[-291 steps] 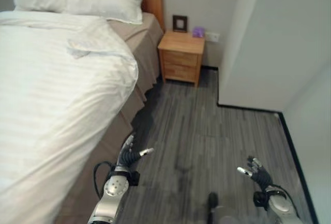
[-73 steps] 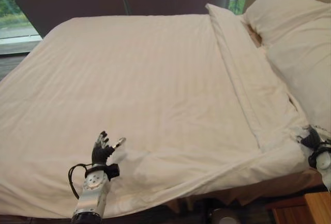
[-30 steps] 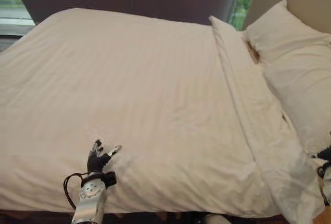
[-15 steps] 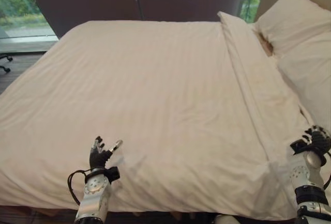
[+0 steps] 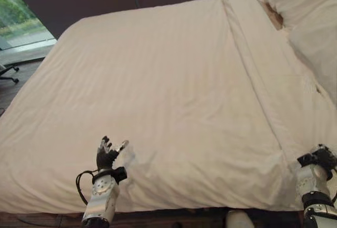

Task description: Making the bed.

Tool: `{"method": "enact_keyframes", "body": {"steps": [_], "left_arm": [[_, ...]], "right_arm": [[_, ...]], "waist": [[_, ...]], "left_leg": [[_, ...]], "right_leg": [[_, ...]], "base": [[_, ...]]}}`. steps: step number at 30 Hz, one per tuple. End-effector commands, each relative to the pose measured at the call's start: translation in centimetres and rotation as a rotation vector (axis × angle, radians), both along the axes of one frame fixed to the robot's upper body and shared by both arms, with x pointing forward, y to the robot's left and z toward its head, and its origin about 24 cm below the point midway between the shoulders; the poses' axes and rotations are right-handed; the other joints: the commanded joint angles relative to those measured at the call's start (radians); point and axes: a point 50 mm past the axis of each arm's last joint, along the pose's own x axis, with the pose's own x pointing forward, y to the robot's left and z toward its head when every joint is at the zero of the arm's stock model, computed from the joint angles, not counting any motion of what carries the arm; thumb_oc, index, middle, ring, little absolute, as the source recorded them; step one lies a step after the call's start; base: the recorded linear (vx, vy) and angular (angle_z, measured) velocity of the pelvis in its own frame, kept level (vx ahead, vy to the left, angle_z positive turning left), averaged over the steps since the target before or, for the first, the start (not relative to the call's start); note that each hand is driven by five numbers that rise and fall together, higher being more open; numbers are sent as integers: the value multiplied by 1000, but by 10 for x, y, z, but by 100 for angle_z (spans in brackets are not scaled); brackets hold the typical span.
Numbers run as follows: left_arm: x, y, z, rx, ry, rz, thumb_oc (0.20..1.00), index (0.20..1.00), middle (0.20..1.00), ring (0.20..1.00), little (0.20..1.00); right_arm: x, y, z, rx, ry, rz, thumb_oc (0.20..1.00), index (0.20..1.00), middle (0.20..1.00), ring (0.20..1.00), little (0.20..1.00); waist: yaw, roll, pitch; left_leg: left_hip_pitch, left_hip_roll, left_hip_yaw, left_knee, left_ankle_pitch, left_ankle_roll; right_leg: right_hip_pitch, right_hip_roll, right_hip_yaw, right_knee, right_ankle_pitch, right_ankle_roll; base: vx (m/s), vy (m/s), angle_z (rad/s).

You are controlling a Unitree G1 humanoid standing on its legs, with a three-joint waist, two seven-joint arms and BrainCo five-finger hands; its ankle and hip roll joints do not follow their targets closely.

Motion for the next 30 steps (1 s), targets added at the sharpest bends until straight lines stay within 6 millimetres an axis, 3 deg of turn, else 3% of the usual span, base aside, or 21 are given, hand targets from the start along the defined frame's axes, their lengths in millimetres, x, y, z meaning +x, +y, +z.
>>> {"method": "enact_keyframes", "body": {"steps": [1,3,4,8,12,13,14,16,18,19,20,21,22,24,25,26,29,30], "left_arm": [[27,8,26,-2,-140,37,1000,1000,1000,1000,1000],[25,16,23,2,-115,63,1000,1000,1000,1000,1000],[25,16,23,1,-115,63,1000,1000,1000,1000,1000],[22,32,27,28,-105,122,1000,1000,1000,1000,1000],[19,36,28,50,-97,127,1000,1000,1000,1000,1000],[19,36,29,61,-100,124,1000,1000,1000,1000,1000],[22,33,34,120,-99,103,1000,1000,1000,1000,1000],[25,30,39,169,-105,83,1000,1000,1000,1000,1000],[27,27,46,205,-128,74,1000,1000,1000,1000,1000],[29,26,51,222,-152,75,1000,1000,1000,1000,1000],[31,22,60,248,-194,76,1000,1000,1000,1000,1000],[31,22,60,250,-193,77,1000,1000,1000,1000,1000],[31,18,63,253,-213,70,1000,1000,1000,1000,1000],[30,10,64,253,-226,43,1000,1000,1000,1000,1000],[31,1,61,226,-228,13,1000,1000,1000,1000,1000],[31,1,61,226,-227,14,1000,1000,1000,1000,1000],[26,-15,57,164,-245,-53,1000,1000,1000,1000,1000],[25,-15,57,164,-243,-52,1000,1000,1000,1000,1000]], "right_arm": [[-27,2,-34,219,58,-145,200,200,200,200,200],[-65,-4,-53,260,180,-178,200,200,200,200,200],[-66,-4,-53,260,180,-178,200,200,200,200,200],[-121,-16,-67,263,344,-246,200,200,200,200,200],[-127,-20,-66,214,412,-190,200,200,200,200,200],[-120,-23,-60,174,400,-168,238,238,238,238,238],[-109,-23,-53,101,374,-125,1000,1000,1000,1000,1000],[-105,-21,-51,70,371,-102,1000,1000,1000,1000,1000],[-82,-20,-36,-48,342,-20,1000,1000,1000,1000,1000],[-73,-20,-27,-130,353,18,1000,1000,1000,1000,1000],[-49,-15,-2,-281,283,76,1000,1000,1000,1000,1000],[-50,-14,-3,-281,284,76,1000,1000,1000,1000,1000],[-39,-10,9,-332,229,94,1000,1000,1000,1000,1000],[-28,4,17,-286,80,82,1000,1000,1000,1000,1000],[-12,19,23,-271,-3,134,1000,1000,1000,1000,1000],[-12,19,23,-271,-2,134,1000,1000,1000,1000,1000],[20,59,43,-223,-219,327,1000,1000,1000,1000,1000],[20,59,43,-221,-219,329,1000,1000,1000,1000,1000]], "waist": [[-36,27,46],[-51,27,44],[-51,27,43],[-73,5,36],[-73,-23,25],[-73,-32,22],[-75,-50,15],[-71,-61,10],[-57,-78,0],[-51,-90,-6],[-45,-111,-15],[-45,-113,-17],[-42,-123,-22],[-34,-141,-31],[-24,-157,-39],[-25,-158,-40],[-8,-186,-47],[-8,-187,-48]], "left_leg": [[-44,55,25,13,77,-39],[-38,56,25,13,73,-41],[-39,56,25,13,74,-41],[-12,60,28,13,56,-42],[2,61,37,13,57,-39],[12,61,39,13,50,-39],[22,61,44,13,46,-37],[22,60,45,13,51,-36],[30,62,38,13,45,-35],[30,62,34,13,45,-35],[31,66,27,13,46,-34],[27,66,27,13,50,-34],[30,67,22,13,46,-34],[30,68,13,13,45,-30],[25,66,6,13,49,-26],[25,66,6,13,49,-26],[29,68,4,13,49,-23],[29,68,4,13,48,-23]], "right_leg": [[18,-98,36,22,-89,88],[24,-95,36,22,-94,88],[23,-94,36,22,-93,88],[49,-88,35,22,-100,90],[56,-82,38,22,-91,89],[64,-82,39,22,-92,93],[70,-80,41,22,-87,93],[69,-80,43,22,-81,92],[81,-82,36,22,-79,95],[84,-82,34,22,-77,95],[91,-83,27,22,-73,96],[88,-83,27,22,-69,94],[93,-82,22,22,-71,96],[99,-82,17,22,-70,96],[99,-83,14,22,-62,95],[99,-83,14,22,-62,95],[102,-78,18,22,-57,96],[103,-78,19,22,-57,96]], "base": [[5,-35,5],[9,-8,2],[0,0,0],[11,-2,-3],[9,15,-5],[6,48,-19],[-1,67,-21],[-28,37,-11],[-6,19,1],[-33,32,4],[-45,24,6],[-29,38,12],[-34,33,10],[-34,71,11],[-26,65,11],[-49,62,8],[-34,58,2],[-21,42,-2]]}}
